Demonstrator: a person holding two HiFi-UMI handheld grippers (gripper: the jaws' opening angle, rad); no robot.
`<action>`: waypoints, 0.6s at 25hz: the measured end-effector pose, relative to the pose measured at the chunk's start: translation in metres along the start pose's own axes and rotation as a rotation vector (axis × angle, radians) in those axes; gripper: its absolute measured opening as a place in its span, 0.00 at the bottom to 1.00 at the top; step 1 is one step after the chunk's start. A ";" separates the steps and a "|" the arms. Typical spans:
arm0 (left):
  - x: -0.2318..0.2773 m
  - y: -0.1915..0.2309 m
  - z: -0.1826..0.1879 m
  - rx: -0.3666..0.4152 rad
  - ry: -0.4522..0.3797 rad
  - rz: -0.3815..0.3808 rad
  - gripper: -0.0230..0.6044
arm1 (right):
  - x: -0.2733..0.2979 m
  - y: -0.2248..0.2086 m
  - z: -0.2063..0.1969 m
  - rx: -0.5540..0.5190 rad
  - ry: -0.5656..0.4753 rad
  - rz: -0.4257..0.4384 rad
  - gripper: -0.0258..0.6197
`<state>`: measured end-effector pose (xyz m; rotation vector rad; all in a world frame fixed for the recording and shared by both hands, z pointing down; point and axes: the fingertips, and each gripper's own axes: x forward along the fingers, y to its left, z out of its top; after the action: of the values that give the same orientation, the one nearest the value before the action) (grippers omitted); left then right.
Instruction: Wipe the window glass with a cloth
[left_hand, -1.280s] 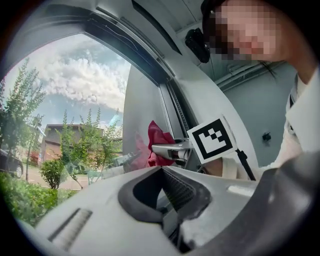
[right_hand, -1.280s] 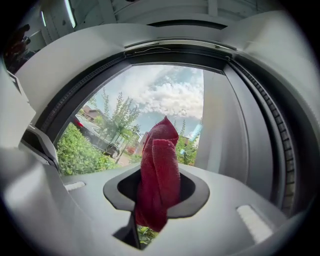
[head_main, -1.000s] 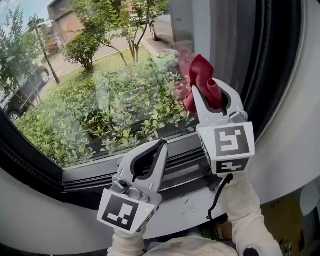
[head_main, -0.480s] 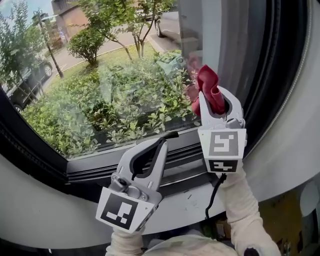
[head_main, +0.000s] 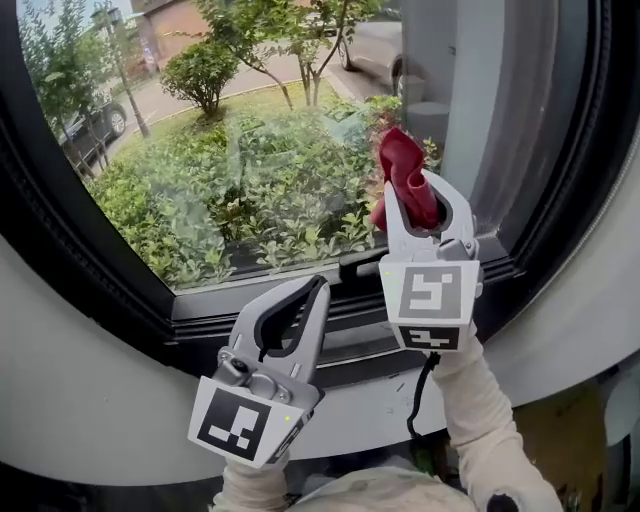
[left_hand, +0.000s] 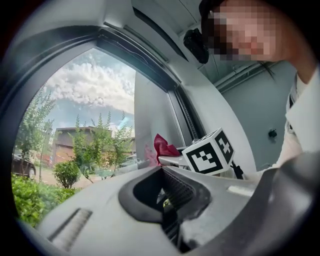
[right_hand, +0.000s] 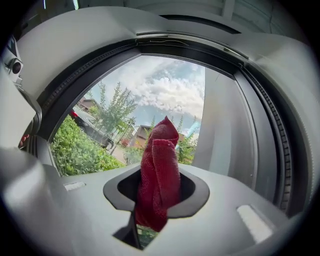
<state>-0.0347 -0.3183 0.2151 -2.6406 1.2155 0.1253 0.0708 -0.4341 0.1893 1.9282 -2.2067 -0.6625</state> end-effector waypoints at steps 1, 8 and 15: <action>-0.009 0.007 0.000 0.000 0.003 0.013 0.04 | 0.001 0.011 0.006 -0.001 -0.007 0.008 0.24; -0.061 0.050 -0.003 0.007 0.018 0.086 0.04 | 0.006 0.091 0.043 -0.026 -0.053 0.067 0.24; -0.099 0.082 -0.003 0.005 0.025 0.137 0.04 | 0.009 0.156 0.074 -0.034 -0.097 0.128 0.24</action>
<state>-0.1615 -0.2968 0.2208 -2.5611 1.4021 0.1131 -0.1011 -0.4125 0.1854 1.7564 -2.3363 -0.7839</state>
